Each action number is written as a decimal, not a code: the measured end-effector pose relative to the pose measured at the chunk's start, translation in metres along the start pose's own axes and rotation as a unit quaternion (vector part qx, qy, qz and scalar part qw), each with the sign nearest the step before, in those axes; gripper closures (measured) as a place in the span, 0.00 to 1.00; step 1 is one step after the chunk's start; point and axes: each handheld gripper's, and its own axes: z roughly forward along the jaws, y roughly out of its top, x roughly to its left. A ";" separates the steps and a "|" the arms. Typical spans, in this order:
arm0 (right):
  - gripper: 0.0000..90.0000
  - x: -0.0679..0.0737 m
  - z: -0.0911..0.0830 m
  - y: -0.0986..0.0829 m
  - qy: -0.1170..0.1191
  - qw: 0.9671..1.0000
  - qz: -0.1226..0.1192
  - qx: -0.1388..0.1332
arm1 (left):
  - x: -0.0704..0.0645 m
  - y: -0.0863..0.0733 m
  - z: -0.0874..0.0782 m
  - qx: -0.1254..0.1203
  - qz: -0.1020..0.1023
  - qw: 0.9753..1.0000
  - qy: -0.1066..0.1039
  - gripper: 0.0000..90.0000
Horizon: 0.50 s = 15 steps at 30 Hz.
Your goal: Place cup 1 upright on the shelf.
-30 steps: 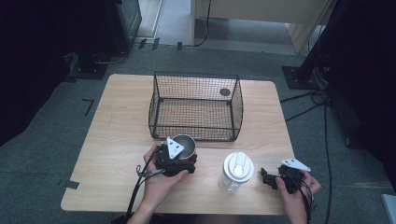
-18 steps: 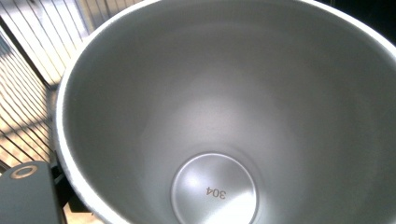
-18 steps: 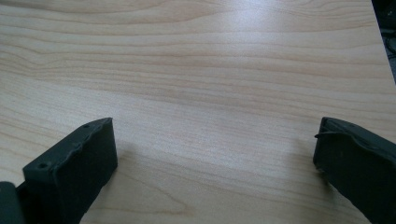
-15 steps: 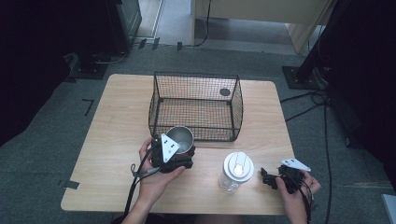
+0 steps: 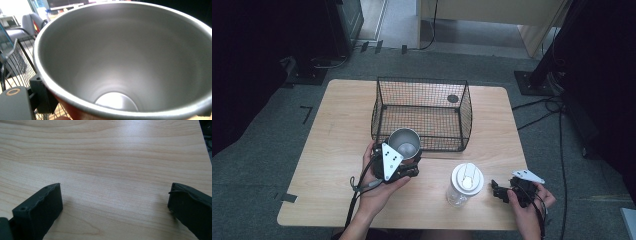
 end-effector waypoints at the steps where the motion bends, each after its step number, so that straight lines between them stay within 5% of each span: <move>1: 0.00 0.000 0.000 0.000 0.000 1.000 0.000 0.000 | 0.000 0.002 -0.001 -0.010 -0.007 1.000 0.003 0.09; 6: 0.00 0.000 0.000 0.000 0.000 1.000 0.000 0.000 | 0.005 0.008 -0.002 -0.048 -0.011 0.999 0.022 0.09; 10: 0.00 0.000 0.000 0.000 0.000 1.000 0.000 0.000 | 0.007 0.014 -0.003 -0.056 0.003 0.998 0.030 0.09; 15: 0.00 0.000 0.000 0.000 0.000 1.000 0.000 0.000 | 0.013 0.019 0.001 -0.061 -0.024 0.997 0.030 0.09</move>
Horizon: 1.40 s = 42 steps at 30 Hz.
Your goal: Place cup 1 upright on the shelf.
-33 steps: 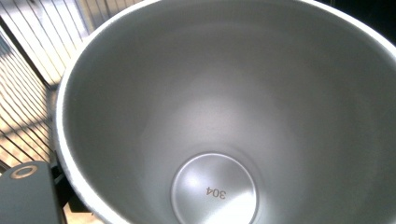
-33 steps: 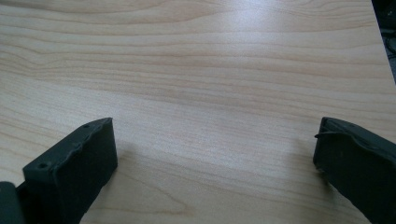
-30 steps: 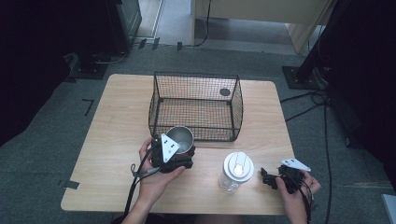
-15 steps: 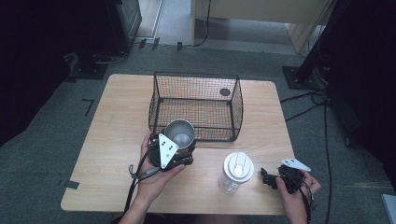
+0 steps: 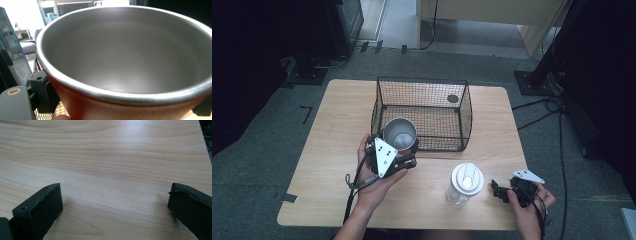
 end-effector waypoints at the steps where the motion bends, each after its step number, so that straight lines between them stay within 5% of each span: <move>1: 0.00 0.000 0.000 0.000 0.000 1.000 0.000 0.000 | 0.000 0.000 0.000 0.000 0.000 1.000 0.000 0.09; 5: 0.00 0.000 0.000 0.000 0.000 1.000 0.000 0.000 | 0.008 0.006 0.005 -0.031 -0.043 0.999 0.012 0.09; 14: 0.00 0.000 0.000 0.000 0.000 1.000 0.002 0.000 | 0.021 0.016 0.024 -0.053 -0.042 0.997 0.037 0.09; 19: 0.00 0.000 0.000 0.000 0.000 1.000 0.001 0.000 | 0.024 0.018 0.040 -0.104 -0.029 0.993 0.052 0.09; 42: 0.00 0.000 0.000 0.000 0.001 1.000 0.001 -0.001 | 0.044 0.022 0.121 -0.077 -0.021 0.993 0.089 0.09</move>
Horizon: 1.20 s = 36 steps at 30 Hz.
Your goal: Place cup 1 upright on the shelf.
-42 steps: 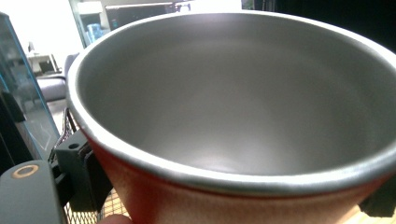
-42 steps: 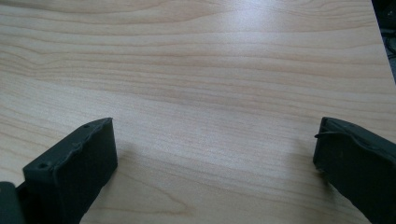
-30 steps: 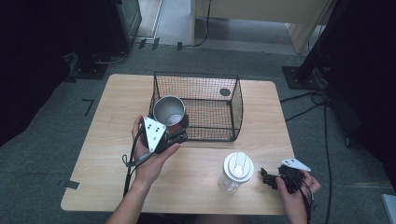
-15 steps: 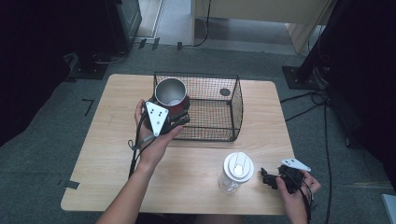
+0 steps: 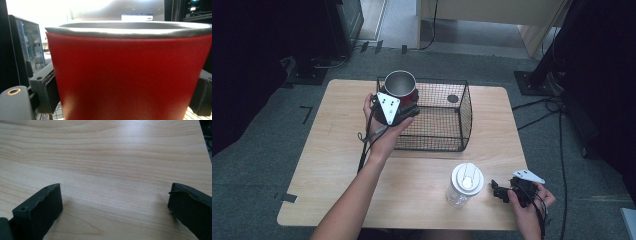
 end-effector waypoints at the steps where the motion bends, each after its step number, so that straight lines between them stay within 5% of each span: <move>1: 0.00 0.000 0.000 0.000 0.000 1.000 0.001 0.000 | 0.001 -0.004 0.007 0.007 0.005 1.000 0.002 0.09; 10: 0.00 0.000 0.000 0.000 0.000 1.000 0.000 0.000 | 0.003 -0.024 0.034 0.047 0.007 0.999 0.006 0.09; 13: 0.00 0.000 0.000 0.000 0.000 1.000 0.001 0.000 | 0.001 -0.029 0.042 0.057 0.031 0.998 0.002 0.09; 16: 0.00 0.000 0.000 0.000 0.000 1.000 0.002 0.000 | -0.002 -0.035 0.048 0.066 0.032 0.997 -0.001 0.09; 22: 0.00 0.000 0.000 0.000 0.000 1.000 0.001 0.000 | -0.007 -0.047 0.056 0.109 0.034 0.993 -0.012 0.09; 24: 0.00 0.000 0.000 0.000 0.000 1.000 0.001 0.000 | -0.010 -0.055 0.060 0.141 0.043 0.989 -0.014 0.09; 26: 0.00 0.000 0.000 0.000 0.000 1.000 0.003 0.000 | -0.011 -0.059 0.063 0.164 0.025 0.986 -0.014 0.09; 30: 0.00 -0.002 0.000 0.000 0.004 1.000 -0.003 0.000 | -0.014 -0.064 0.067 0.182 0.029 0.983 -0.011 0.09; 36: 0.00 -0.003 0.000 0.000 0.003 1.000 -0.003 0.000 | -0.016 -0.068 0.071 0.223 0.032 0.974 -0.014 0.09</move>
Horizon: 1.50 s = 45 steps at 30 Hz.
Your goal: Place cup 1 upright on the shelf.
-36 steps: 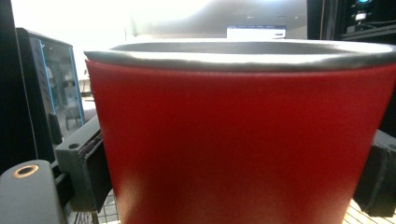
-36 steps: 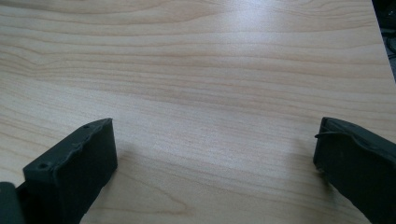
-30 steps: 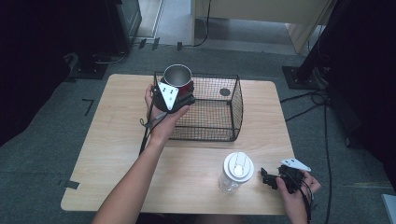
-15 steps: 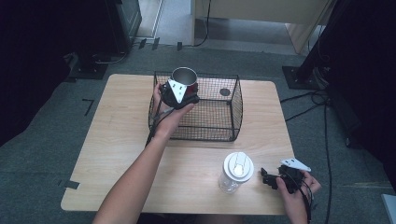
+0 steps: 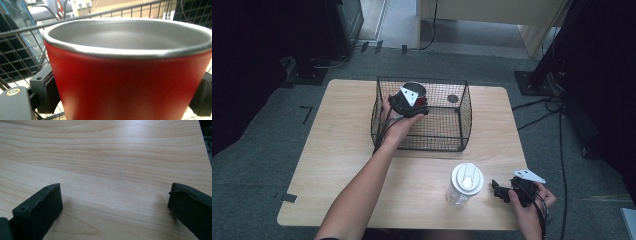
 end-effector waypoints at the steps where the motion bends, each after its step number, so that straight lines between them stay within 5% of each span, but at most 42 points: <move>1: 0.00 0.000 0.000 0.000 0.000 1.000 0.000 0.000 | 0.001 -0.001 0.001 0.005 -0.004 1.000 0.000 0.09; 14: 0.00 0.000 0.000 0.000 0.000 1.000 0.000 0.000 | 0.008 -0.004 0.005 0.062 0.011 0.998 0.014 0.09; 21: 0.00 0.000 0.000 0.000 0.000 1.000 0.000 0.000 | 0.009 -0.004 0.006 0.075 -0.016 0.997 0.012 0.09; 31: 0.00 0.000 0.000 0.000 0.000 1.000 0.000 0.000 | 0.019 -0.002 0.000 0.112 -0.054 0.992 0.002 0.03; 39: 0.00 0.000 0.000 0.000 0.000 1.000 0.000 0.000 | 0.017 0.002 -0.005 0.099 -0.053 0.994 -0.003 0.00; 45: 0.00 0.000 0.000 0.000 0.000 1.000 0.000 0.000 | 0.013 0.005 -0.011 0.079 -0.027 0.996 0.001 0.00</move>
